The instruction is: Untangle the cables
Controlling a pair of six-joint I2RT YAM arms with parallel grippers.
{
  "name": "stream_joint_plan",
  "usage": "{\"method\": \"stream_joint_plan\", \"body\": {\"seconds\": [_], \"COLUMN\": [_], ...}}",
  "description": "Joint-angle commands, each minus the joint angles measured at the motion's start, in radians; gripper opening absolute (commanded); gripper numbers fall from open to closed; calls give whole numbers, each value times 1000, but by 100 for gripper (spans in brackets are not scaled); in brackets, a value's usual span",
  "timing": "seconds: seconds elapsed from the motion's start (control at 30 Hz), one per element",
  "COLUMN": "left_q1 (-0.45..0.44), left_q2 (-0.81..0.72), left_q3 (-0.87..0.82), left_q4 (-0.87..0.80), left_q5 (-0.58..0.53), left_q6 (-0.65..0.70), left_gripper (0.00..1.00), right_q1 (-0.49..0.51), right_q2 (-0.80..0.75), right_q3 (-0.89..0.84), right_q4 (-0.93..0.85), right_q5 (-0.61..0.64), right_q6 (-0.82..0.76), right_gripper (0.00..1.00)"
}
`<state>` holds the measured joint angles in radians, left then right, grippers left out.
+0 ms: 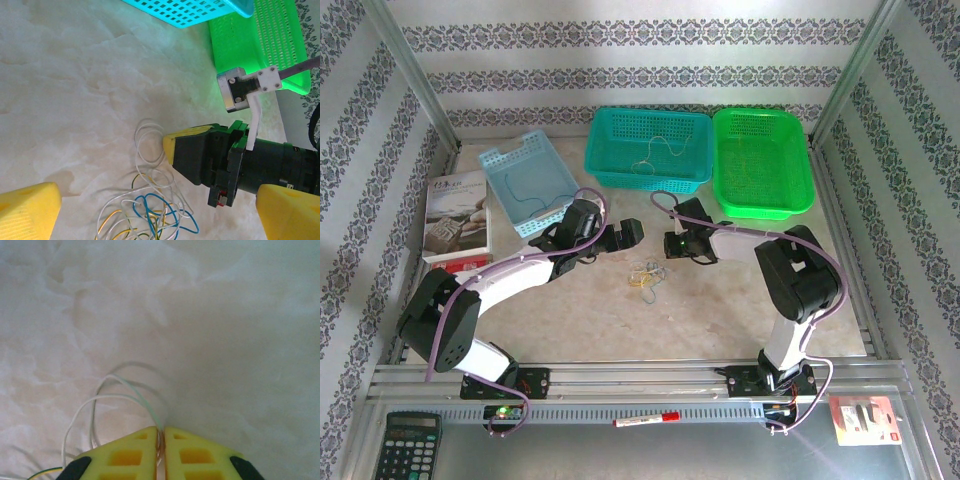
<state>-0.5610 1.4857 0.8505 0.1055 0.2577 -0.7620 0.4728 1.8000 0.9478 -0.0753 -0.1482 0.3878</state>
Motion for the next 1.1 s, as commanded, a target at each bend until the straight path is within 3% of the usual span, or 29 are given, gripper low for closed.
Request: {"method": "stream_joint_plan", "body": {"seconds": [0.0,0.77,1.07], "left_q1": [7,8,9], "left_q2": [-17,-18,-14], "left_q3": [-2,-53,-117], "left_q4": [39,174,416], "left_q5": [-7,44,139], "left_q6": [-10,-25,-68], "left_gripper": [100,100,95], "right_q1": [-11,-37,-53], "right_q2": [6,-504,-596], "right_q3": [23,-127,-164], "right_q4": [-4,67,77], "right_q5": [-31,-89,-110], "right_q6": [-1,138,183], "right_gripper": [2,0,0]}}
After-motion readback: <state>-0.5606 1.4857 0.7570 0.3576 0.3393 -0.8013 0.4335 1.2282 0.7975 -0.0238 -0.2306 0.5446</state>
